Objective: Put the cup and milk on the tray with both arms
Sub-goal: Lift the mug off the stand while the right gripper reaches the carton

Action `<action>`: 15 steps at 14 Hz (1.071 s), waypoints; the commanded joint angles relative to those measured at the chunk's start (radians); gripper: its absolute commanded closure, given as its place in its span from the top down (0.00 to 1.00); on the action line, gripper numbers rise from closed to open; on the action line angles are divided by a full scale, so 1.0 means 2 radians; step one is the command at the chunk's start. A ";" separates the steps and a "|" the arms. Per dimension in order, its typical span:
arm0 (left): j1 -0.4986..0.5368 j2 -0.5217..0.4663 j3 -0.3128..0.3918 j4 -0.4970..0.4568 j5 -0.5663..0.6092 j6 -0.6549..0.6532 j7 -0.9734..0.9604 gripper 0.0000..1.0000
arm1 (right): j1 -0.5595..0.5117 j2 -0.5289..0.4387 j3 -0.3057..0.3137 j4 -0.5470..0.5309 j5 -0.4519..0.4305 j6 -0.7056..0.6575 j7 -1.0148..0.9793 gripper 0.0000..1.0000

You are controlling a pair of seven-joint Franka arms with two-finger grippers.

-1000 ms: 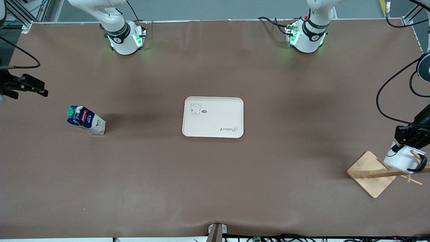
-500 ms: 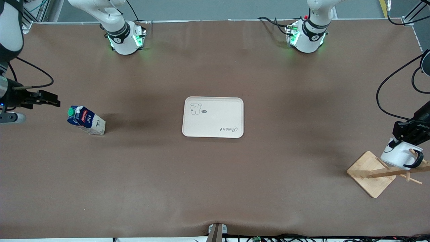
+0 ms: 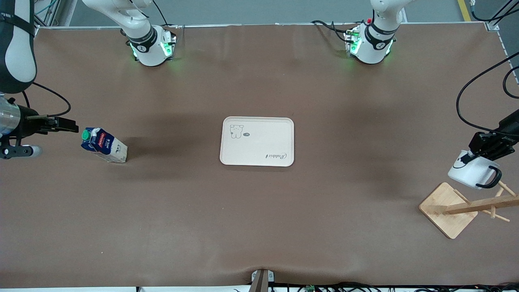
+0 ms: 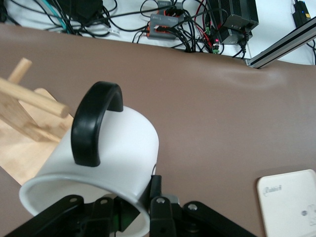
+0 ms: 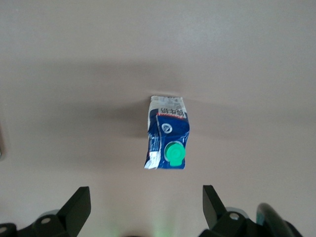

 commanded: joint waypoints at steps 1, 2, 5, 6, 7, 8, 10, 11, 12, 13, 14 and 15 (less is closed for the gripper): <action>0.004 -0.015 -0.004 -0.009 -0.005 -0.032 -0.056 0.00 | -0.018 -0.021 0.004 -0.068 0.000 0.058 -0.003 1.00; 0.001 -0.015 -0.005 -0.009 -0.004 -0.033 -0.074 0.00 | -0.025 -0.022 0.004 -0.084 0.000 0.071 -0.003 1.00; -0.002 -0.013 -0.033 -0.010 -0.001 -0.034 -0.141 0.00 | -0.037 -0.022 0.004 -0.123 0.007 0.111 -0.001 1.00; -0.002 -0.011 -0.045 -0.009 0.001 -0.034 -0.178 0.00 | -0.039 -0.021 0.004 -0.124 0.007 0.111 -0.001 1.00; -0.002 -0.008 -0.064 -0.007 0.008 -0.034 -0.223 0.00 | -0.039 -0.021 0.004 -0.125 0.007 0.111 -0.001 1.00; -0.002 -0.006 -0.081 -0.005 0.021 -0.033 -0.272 0.00 | -0.036 -0.021 0.004 -0.127 0.007 0.111 -0.002 1.00; -0.006 0.004 -0.118 -0.002 0.049 -0.027 -0.359 0.00 | -0.032 -0.022 0.005 -0.141 0.007 0.114 -0.002 1.00; -0.007 0.009 -0.133 -0.001 0.053 -0.026 -0.394 0.00 | -0.031 -0.022 0.005 -0.149 0.007 0.119 -0.002 1.00; -0.008 0.017 -0.151 0.002 0.054 -0.023 -0.434 0.00 | -0.031 -0.026 0.005 -0.165 0.007 0.134 -0.002 1.00; -0.008 0.026 -0.167 0.008 0.054 -0.023 -0.470 0.00 | -0.030 -0.037 0.005 -0.187 0.007 0.154 -0.002 1.00; -0.012 0.038 -0.179 0.015 0.054 -0.022 -0.507 0.00 | -0.030 -0.046 0.006 -0.206 0.007 0.173 -0.002 1.00; -0.030 0.049 -0.182 0.021 0.054 -0.022 -0.546 0.00 | -0.029 -0.049 0.007 -0.216 0.007 0.182 -0.003 1.00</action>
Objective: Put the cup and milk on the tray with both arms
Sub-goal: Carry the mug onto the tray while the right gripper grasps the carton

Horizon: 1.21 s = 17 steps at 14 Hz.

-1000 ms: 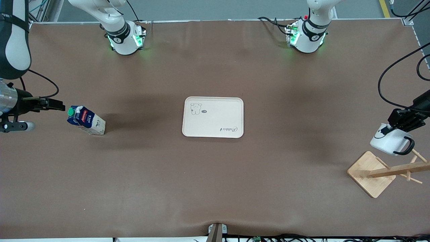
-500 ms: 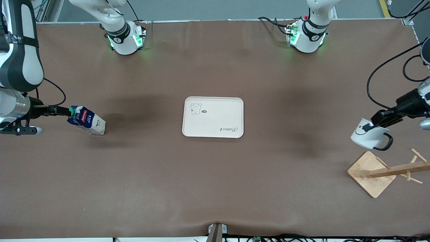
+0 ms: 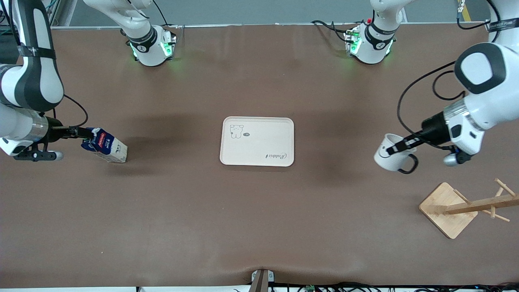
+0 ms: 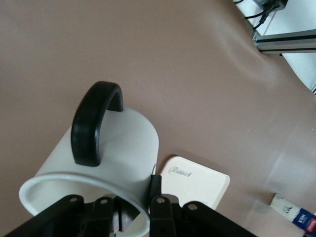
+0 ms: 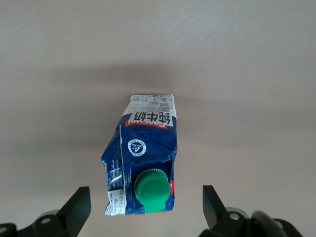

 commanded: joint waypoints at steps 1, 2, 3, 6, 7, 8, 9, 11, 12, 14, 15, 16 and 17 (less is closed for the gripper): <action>-0.036 0.034 -0.011 0.025 0.010 0.006 -0.103 0.00 | 0.000 -0.035 0.003 -0.050 0.006 0.031 -0.002 1.00; -0.054 0.042 -0.011 0.025 0.010 0.016 -0.146 0.00 | 0.000 -0.035 0.003 -0.053 0.006 0.037 -0.002 1.00; -0.073 0.054 -0.011 0.026 0.010 0.028 -0.193 0.00 | -0.001 -0.036 0.003 -0.059 0.006 0.046 -0.002 1.00; -0.127 0.090 -0.011 0.043 0.010 0.045 -0.316 0.00 | 0.004 -0.048 0.003 -0.089 0.006 0.085 -0.002 1.00; -0.141 0.104 -0.010 0.049 0.010 0.045 -0.344 0.00 | 0.004 -0.049 0.003 -0.099 0.006 0.104 -0.002 1.00; -0.148 0.115 -0.010 0.053 0.010 0.045 -0.376 0.00 | 0.004 -0.049 0.003 -0.109 0.006 0.117 -0.003 1.00; -0.161 0.125 -0.010 0.054 0.010 0.045 -0.400 0.00 | 0.003 -0.049 0.003 -0.117 0.006 0.128 -0.003 1.00; -0.187 0.142 -0.008 0.055 0.016 0.046 -0.430 0.00 | 0.000 -0.047 0.002 -0.119 0.006 0.133 -0.003 1.00; -0.196 0.149 -0.008 0.056 0.022 0.046 -0.452 0.00 | 0.000 -0.046 0.002 -0.120 0.006 0.134 -0.003 0.89; -0.220 0.175 -0.007 0.069 0.048 0.049 -0.509 0.00 | 0.000 -0.046 0.002 -0.121 0.006 0.133 -0.003 0.52; -0.228 0.195 -0.006 0.083 0.062 0.049 -0.553 0.00 | 0.000 -0.046 0.002 -0.121 0.006 0.130 -0.002 0.32; -0.234 0.215 -0.006 0.100 0.081 0.049 -0.593 0.00 | 0.002 -0.046 0.002 -0.121 0.006 0.127 -0.002 0.23; -0.240 0.236 -0.006 0.117 0.103 0.049 -0.623 0.00 | 0.004 -0.046 0.002 -0.120 0.006 0.127 -0.002 0.18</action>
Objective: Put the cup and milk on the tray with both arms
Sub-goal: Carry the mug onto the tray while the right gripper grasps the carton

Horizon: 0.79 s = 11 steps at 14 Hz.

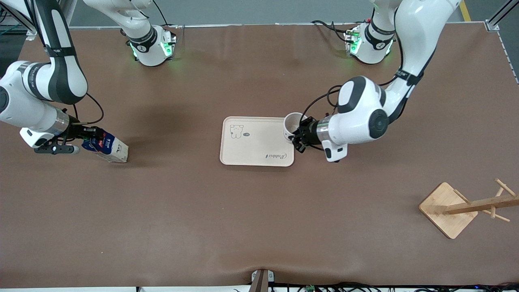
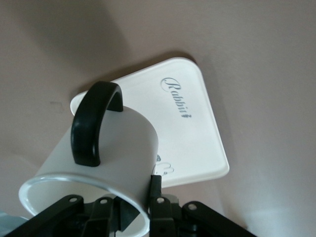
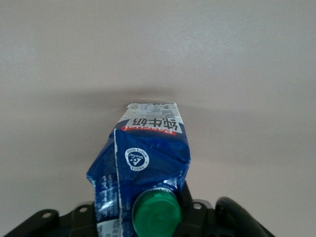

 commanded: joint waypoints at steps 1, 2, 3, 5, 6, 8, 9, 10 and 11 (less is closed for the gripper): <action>-0.022 0.065 0.002 0.061 0.053 -0.003 -0.084 0.00 | 0.002 -0.016 0.000 -0.011 0.006 -0.003 -0.002 0.00; -0.030 0.075 0.002 0.064 0.065 -0.003 -0.094 0.00 | 0.002 -0.016 0.000 -0.007 0.005 -0.013 -0.002 0.00; -0.032 0.082 0.002 0.064 0.069 -0.002 -0.094 0.00 | 0.004 -0.016 0.000 0.004 0.004 -0.037 -0.001 0.00; -0.032 0.098 0.002 0.063 0.065 0.026 -0.089 0.00 | 0.007 -0.013 0.001 0.059 0.000 -0.117 -0.003 0.00; -0.034 0.101 0.002 0.060 0.065 0.040 -0.089 0.00 | 0.013 -0.013 0.001 0.082 0.000 -0.146 -0.003 0.00; -0.042 0.109 0.002 0.058 0.069 0.044 -0.086 0.00 | 0.028 -0.010 0.001 0.130 0.000 -0.195 -0.002 0.00; -0.042 0.114 0.002 0.058 0.070 0.050 -0.084 0.00 | 0.037 -0.009 0.001 0.151 0.000 -0.216 0.000 0.00; -0.042 0.118 0.002 0.058 0.070 0.054 -0.076 0.00 | 0.044 -0.008 0.001 0.168 0.000 -0.232 0.001 0.00; -0.042 0.118 0.002 0.058 0.069 0.055 -0.071 0.00 | 0.048 -0.008 0.001 0.183 0.000 -0.243 0.002 0.00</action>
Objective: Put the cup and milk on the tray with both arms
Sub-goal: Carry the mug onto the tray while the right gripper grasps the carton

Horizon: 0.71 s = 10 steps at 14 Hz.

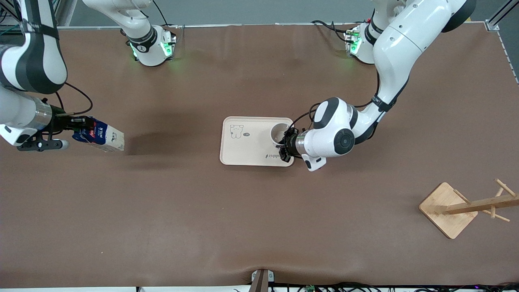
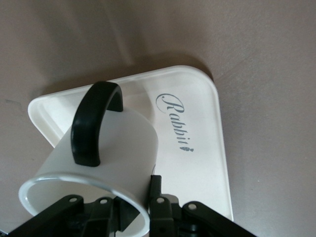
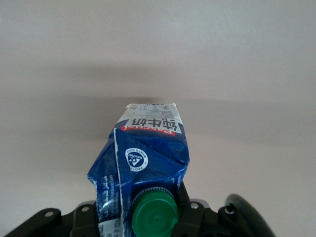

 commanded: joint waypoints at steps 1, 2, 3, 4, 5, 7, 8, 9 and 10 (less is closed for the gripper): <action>-0.004 0.010 0.001 0.008 0.010 0.006 0.009 0.00 | 0.021 0.003 -0.002 0.047 -0.001 -0.036 0.003 0.00; -0.004 0.013 0.001 0.008 0.010 0.007 0.009 0.00 | 0.029 0.005 -0.002 0.060 -0.001 -0.043 0.004 0.00; -0.004 0.014 0.002 0.008 0.010 0.007 0.009 0.00 | 0.035 0.006 -0.002 0.069 -0.001 -0.049 0.004 0.00; -0.002 0.016 0.002 0.008 0.010 0.007 0.010 0.00 | 0.045 0.007 -0.002 0.078 -0.001 -0.055 0.004 0.00; -0.002 0.018 0.002 0.008 0.011 0.007 0.013 0.00 | 0.053 0.007 -0.002 0.086 -0.001 -0.061 0.004 0.00; 0.001 0.019 0.003 0.009 0.011 0.007 0.016 0.21 | 0.069 0.008 -0.002 0.096 -0.001 -0.067 0.005 0.00; 0.001 0.019 0.006 0.009 0.011 0.007 0.021 0.44 | 0.078 0.008 -0.002 0.099 -0.001 -0.067 0.005 0.00; 0.000 0.018 0.012 0.010 0.011 0.007 0.021 0.59 | 0.089 0.008 -0.002 0.100 -0.001 -0.067 0.006 0.00; 0.001 0.017 0.012 0.011 0.010 0.007 0.021 0.87 | 0.097 0.008 -0.002 0.102 0.000 -0.067 0.006 0.00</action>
